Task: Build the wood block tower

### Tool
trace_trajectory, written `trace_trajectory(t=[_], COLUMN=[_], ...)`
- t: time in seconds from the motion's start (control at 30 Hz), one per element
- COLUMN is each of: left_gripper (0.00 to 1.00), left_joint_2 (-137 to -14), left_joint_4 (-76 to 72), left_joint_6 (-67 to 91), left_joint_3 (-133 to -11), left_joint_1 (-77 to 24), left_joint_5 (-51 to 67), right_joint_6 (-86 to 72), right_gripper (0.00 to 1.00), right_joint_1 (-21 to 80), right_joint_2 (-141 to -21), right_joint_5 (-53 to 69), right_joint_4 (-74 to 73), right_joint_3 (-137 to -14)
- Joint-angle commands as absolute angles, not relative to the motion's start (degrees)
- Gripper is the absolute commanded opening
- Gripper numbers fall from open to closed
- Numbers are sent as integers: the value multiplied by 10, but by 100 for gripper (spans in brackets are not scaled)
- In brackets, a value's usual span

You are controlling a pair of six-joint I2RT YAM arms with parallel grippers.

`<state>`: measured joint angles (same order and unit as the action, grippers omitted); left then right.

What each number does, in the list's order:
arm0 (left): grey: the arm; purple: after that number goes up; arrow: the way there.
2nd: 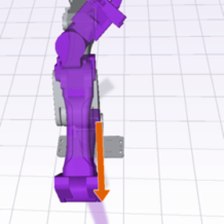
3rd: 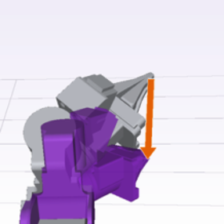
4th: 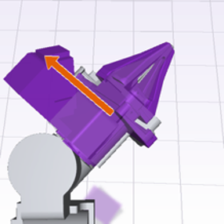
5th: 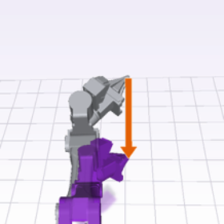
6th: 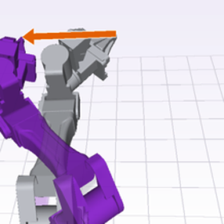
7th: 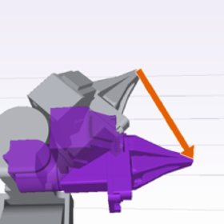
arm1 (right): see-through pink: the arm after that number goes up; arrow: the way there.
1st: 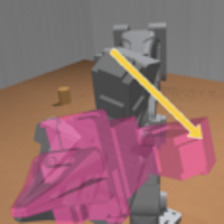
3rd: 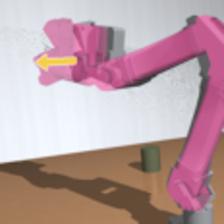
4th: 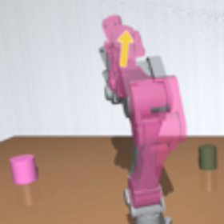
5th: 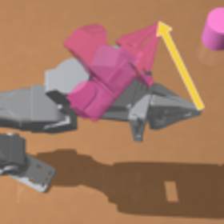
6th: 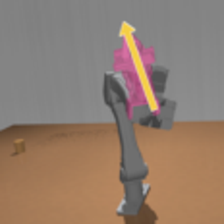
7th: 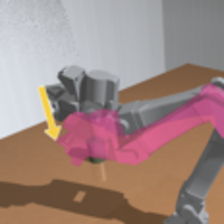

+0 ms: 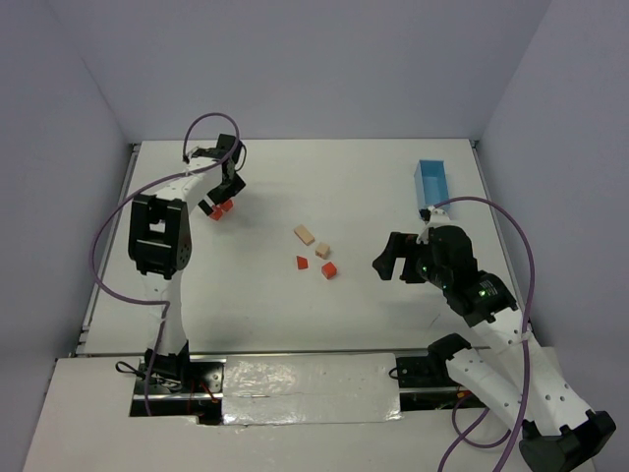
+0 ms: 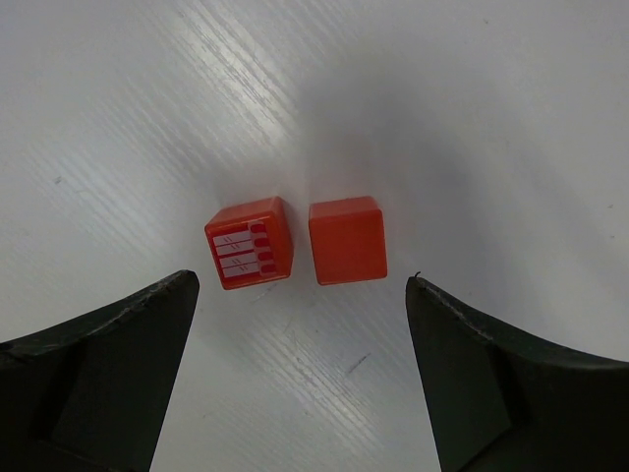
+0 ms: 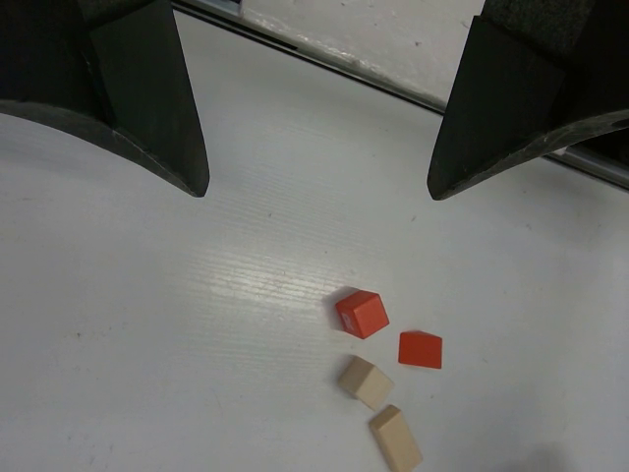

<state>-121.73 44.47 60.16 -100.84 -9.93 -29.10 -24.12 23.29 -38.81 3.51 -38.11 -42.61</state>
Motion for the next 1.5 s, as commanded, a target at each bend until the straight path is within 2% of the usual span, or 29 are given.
trace_trajectory(t=[0.0,0.27,0.57,1.17,1.33,1.4,1.47], left_gripper=[100,100,95,74,74,77,85], left_joint_2=[-1237,-1239,-1255,-1249,-1250,-1247,-1243], left_joint_4=[449,430,423,388,387,384,383], left_joint_6=[606,605,594,566,566,564,561], left_joint_3=[-1023,-1007,-1013,-996,-995,-992,-991], left_joint_1=[-94,-87,-85,-85,-85,-85,-85], left_joint_5=[-292,-283,-280,-264,-257,-255,-252], right_joint_6=[-231,-231,-231,-231,-231,-230,-230], right_gripper=[100,100,100,100,100,100,100], right_joint_1=[239,242,242,243,242,243,243], right_joint_2=[-388,-392,-396,-401,-401,-401,-400], right_joint_5=[36,36,35,37,38,39,39], right_joint_4=[-355,-356,-355,-355,-355,-355,-355], right_joint_3=[-420,-421,-421,-423,-423,-423,-422])
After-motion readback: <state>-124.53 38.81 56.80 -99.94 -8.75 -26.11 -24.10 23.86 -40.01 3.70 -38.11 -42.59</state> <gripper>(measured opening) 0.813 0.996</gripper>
